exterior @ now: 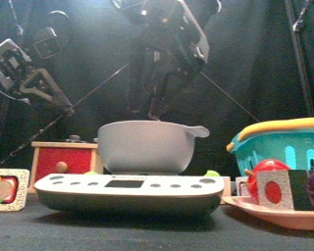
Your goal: Grab squash
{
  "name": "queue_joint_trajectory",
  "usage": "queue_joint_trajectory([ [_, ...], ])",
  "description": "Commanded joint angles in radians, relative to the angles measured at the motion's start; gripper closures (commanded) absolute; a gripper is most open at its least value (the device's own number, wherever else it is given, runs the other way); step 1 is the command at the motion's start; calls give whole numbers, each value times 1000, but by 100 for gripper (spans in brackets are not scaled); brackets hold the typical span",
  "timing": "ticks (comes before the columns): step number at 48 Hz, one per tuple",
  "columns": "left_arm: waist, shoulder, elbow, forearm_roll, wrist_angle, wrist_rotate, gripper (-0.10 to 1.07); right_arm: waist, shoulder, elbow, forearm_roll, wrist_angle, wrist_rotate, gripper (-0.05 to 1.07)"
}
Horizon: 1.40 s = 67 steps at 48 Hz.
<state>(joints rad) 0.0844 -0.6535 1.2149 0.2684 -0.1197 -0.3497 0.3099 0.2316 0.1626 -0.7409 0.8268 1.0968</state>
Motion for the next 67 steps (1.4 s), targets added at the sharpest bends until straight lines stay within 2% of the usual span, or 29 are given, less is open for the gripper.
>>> queue_joint_trajectory([
  [1,3,0,-11,2,-5,0,32,-12,-17,-26,2,-6,-18,6],
  [17,3,0,-11,2,-5,0,32,-29,21,-26,2,-69,-20,7],
  [35,3,0,-9,3,-5,2,32,-61,34,-6,32,-123,-21,18],
  [67,5,0,-8,3,-5,2,32,-69,34,12,86,-155,-20,19],
])
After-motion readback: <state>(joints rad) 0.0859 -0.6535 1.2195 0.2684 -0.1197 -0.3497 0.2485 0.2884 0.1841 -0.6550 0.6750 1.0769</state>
